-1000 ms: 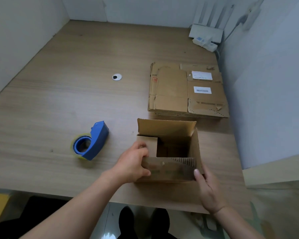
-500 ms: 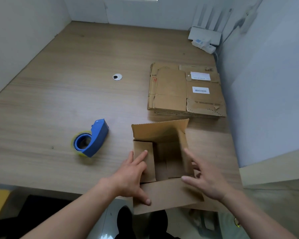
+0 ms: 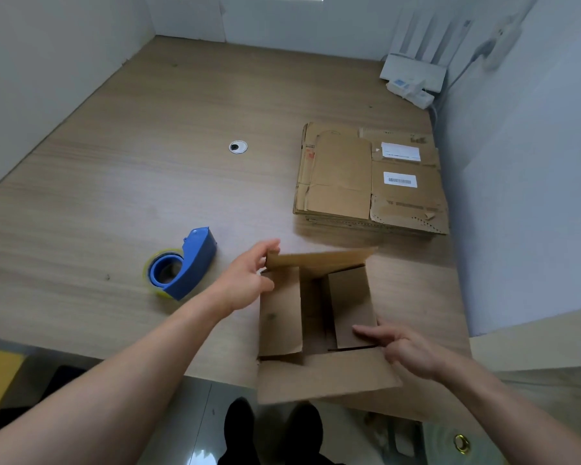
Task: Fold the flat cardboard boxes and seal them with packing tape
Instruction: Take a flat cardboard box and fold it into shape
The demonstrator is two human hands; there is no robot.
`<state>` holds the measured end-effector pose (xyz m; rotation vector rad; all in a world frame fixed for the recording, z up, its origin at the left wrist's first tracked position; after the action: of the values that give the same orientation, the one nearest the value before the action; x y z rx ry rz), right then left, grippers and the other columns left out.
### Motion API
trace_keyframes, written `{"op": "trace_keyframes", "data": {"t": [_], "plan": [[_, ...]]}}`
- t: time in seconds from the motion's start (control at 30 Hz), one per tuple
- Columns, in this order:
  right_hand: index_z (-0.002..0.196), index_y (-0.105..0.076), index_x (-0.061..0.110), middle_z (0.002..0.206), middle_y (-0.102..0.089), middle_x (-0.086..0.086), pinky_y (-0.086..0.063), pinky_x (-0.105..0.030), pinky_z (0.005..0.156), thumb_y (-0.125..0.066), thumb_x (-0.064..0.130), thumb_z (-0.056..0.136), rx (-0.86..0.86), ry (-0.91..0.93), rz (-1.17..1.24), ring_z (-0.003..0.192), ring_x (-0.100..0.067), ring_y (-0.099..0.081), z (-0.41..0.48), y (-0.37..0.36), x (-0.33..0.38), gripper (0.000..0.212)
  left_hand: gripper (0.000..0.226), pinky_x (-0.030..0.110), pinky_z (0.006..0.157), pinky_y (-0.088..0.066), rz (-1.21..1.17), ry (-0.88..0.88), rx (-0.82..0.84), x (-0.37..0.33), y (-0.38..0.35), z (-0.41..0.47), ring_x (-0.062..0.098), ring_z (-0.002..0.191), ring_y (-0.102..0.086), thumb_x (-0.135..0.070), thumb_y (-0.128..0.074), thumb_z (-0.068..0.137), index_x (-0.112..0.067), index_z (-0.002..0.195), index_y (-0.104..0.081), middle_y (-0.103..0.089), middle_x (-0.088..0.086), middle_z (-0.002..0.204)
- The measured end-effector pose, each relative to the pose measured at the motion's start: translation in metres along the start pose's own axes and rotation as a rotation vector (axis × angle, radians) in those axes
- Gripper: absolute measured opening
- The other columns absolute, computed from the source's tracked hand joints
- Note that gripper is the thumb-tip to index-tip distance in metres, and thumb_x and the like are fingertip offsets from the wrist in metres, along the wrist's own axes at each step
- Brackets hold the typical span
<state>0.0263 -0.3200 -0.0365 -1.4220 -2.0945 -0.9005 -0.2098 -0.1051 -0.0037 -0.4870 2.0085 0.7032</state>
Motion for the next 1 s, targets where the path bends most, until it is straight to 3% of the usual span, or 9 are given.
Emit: {"op": "trace_keyframes", "data": {"t": [0.1, 0.2, 0.33, 0.43, 0.57, 0.67, 0.8, 0.9, 1.0], "plan": [[0.131, -0.046, 0.067, 0.165, -0.011, 0.009, -0.024, -0.042, 0.121, -0.055, 0.0, 0.088, 0.116, -0.025, -0.072, 0.152, -0.021, -0.017, 0.002, 0.004, -0.006, 0.079, 0.056, 0.026, 0.107, -0.032, 0.276, -0.059, 0.062, 0.007, -0.002, -0.003, 0.015, 0.139, -0.036, 0.008, -0.049, 0.089, -0.029, 0.129, -0.062, -0.047, -0.009, 0.145], [0.133, -0.044, 0.067, 0.163, -0.022, 0.009, -0.026, -0.043, 0.122, -0.08, 0.037, 0.077, 0.077, 0.0, -0.146, 0.15, -0.018, -0.024, 0.001, 0.002, -0.01, 0.073, 0.061, 0.021, 0.119, -0.008, 0.529, -0.1, 0.16, 0.027, -0.003, -0.01, 0.012, 0.151, -0.012, 0.008, -0.045, 0.088, -0.026, 0.137, -0.06, -0.029, -0.012, 0.16], [0.105, -0.074, 0.038, 0.112, -0.072, 0.01, -0.052, -0.037, 0.099, -0.075, 0.032, 0.086, -0.298, 0.131, 0.098, 0.116, -0.018, -0.063, 0.007, -0.017, -0.009, 0.02, 0.078, 0.021, 0.119, 0.004, 0.734, -0.147, 0.21, 0.04, -0.005, -0.019, 0.01, 0.152, 0.009, 0.01, -0.042, 0.083, -0.032, 0.149, -0.043, -0.004, -0.02, 0.164], [0.112, -0.055, 0.025, 0.105, -0.066, 0.01, -0.055, -0.036, 0.088, -0.078, 0.041, 0.083, -0.576, 0.039, 0.102, 0.105, -0.014, -0.062, 0.014, -0.026, -0.006, 0.04, 0.084, 0.032, 0.124, -0.003, 0.879, -0.146, 0.241, 0.039, -0.002, -0.025, 0.013, 0.151, 0.016, 0.006, -0.041, 0.083, -0.038, 0.154, -0.031, 0.01, -0.018, 0.164], [0.155, -0.01, 0.04, 0.105, -0.061, 0.01, -0.049, -0.037, 0.086, -0.075, 0.045, 0.084, -0.596, -0.02, 0.017, 0.099, -0.015, -0.062, 0.022, -0.021, -0.001, 0.097, 0.082, 0.017, 0.118, -0.003, 0.636, -0.059, 0.237, 0.049, -0.005, -0.027, 0.003, 0.149, 0.01, -0.025, -0.076, 0.082, -0.032, 0.153, -0.034, 0.016, -0.02, 0.161], [0.151, 0.012, 0.055, 0.11, -0.057, 0.018, -0.049, -0.034, 0.085, -0.063, 0.048, 0.093, -0.478, 0.059, -0.192, 0.099, -0.011, -0.061, 0.029, -0.013, 0.0, 0.095, 0.062, 0.012, 0.112, -0.013, 0.395, -0.038, 0.02, 0.056, -0.026, -0.027, -0.004, 0.146, -0.005, -0.039, -0.076, 0.085, -0.024, 0.141, -0.053, 0.011, -0.021, 0.162], [0.154, 0.006, 0.045, 0.149, -0.042, -0.002, -0.036, -0.035, 0.11, -0.046, 0.044, 0.101, -0.451, 0.111, -0.254, 0.129, -0.013, -0.042, 0.043, -0.022, -0.006, 0.075, 0.031, 0.012, 0.101, -0.021, 0.31, -0.117, -0.27, 0.065, -0.065, -0.02, -0.025, 0.131, -0.005, -0.036, -0.065, 0.092, -0.02, 0.113, -0.051, 0.001, -0.009, 0.165], [0.159, -0.015, 0.022, 0.16, -0.027, -0.004, -0.019, -0.029, 0.12, -0.045, 0.05, 0.096, -0.594, 0.167, -0.062, 0.144, -0.01, -0.025, 0.053, -0.041, 0.004, 0.075, 0.022, 0.009, 0.103, -0.024, 0.211, -0.142, -0.433, 0.067, -0.07, -0.01, -0.016, 0.137, -0.014, -0.024, -0.067, 0.092, -0.015, 0.104, -0.052, -0.017, -0.007, 0.161], [0.15, -0.038, 0.019, 0.156, -0.039, -0.001, -0.031, -0.037, 0.118, -0.048, 0.045, 0.097, -0.721, 0.187, 0.067, 0.142, -0.014, -0.036, 0.064, -0.057, 0.014, 0.059, 0.019, -0.004, 0.096, -0.022, 0.203, -0.122, -0.475, 0.064, -0.052, 0.002, -0.026, 0.123, -0.022, -0.019, -0.069, 0.091, -0.013, 0.099, -0.052, -0.027, -0.012, 0.15]]}}
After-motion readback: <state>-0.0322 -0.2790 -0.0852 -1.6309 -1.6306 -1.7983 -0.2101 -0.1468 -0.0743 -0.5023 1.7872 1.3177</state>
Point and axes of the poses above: each hand's wrist, its own z-axis towards the middle knuckle, its own y-axis out of the back of the hand, x = y × z, the point moved 1 cm from there along z, towards the middle knuckle
